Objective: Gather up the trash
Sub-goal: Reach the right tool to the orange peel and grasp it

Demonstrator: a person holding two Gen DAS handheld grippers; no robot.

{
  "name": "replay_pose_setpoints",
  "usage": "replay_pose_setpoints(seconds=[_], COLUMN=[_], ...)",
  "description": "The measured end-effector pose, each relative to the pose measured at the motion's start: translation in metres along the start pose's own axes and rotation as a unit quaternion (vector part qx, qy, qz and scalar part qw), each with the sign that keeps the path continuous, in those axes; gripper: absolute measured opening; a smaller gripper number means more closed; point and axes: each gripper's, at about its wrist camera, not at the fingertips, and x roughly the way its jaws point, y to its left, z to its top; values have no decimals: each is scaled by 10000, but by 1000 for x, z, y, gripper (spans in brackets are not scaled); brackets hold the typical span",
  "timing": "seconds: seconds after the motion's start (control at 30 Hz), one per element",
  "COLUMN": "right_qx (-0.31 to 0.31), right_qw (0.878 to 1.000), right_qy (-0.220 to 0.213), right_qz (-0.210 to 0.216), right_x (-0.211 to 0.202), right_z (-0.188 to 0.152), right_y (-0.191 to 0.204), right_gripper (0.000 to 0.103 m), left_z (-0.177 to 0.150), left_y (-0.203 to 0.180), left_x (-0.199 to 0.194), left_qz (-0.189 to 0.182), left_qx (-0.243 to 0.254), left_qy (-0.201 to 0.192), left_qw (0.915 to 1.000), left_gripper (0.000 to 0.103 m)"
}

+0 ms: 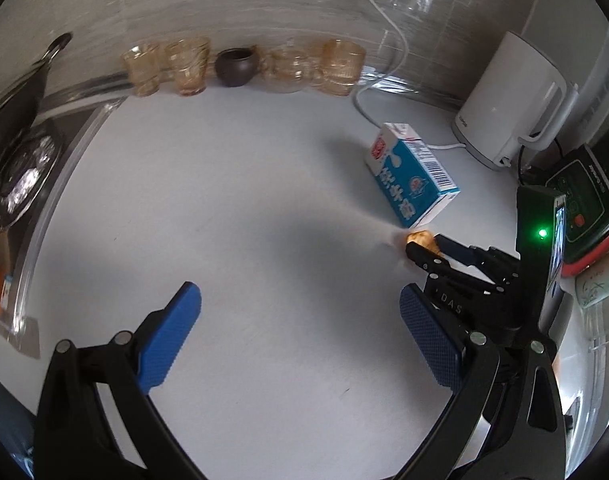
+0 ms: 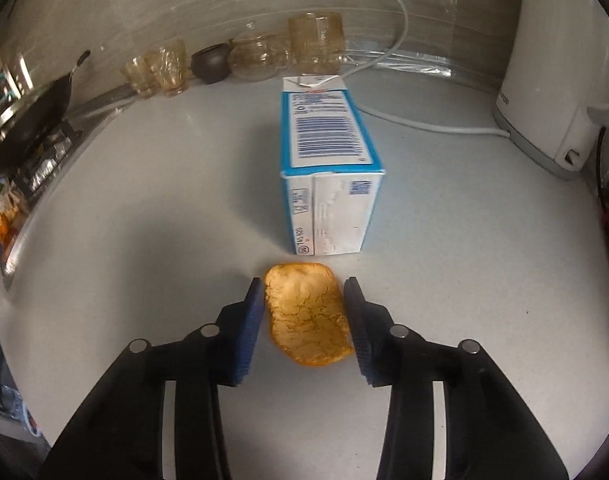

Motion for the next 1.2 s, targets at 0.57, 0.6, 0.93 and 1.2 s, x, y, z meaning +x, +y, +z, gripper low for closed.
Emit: replay_pose_setpoints(seconds=[0.57,0.6,0.93,1.2], right_qx=[145,140,-358,-586], right_qw=[9996,9997,9990,9972], right_qy=[-85,-74,-87,-162], right_qz=[219,211,-273,-439], right_x=[-2,-1,5,5], right_z=[1,1,-2,-6], right_y=[-8,-8,13,17], right_gripper=[32,35,40,39], left_z=[5,4,-1,-3], left_y=[-6,-5,6,8], left_x=[12,12,13,13], left_qz=[-11,-6,22,29], left_qx=[1,-20,-131,-153], left_qy=[120,136,185,188], left_qw=[9999,9999,9997,9997], left_gripper=[95,95,95,95])
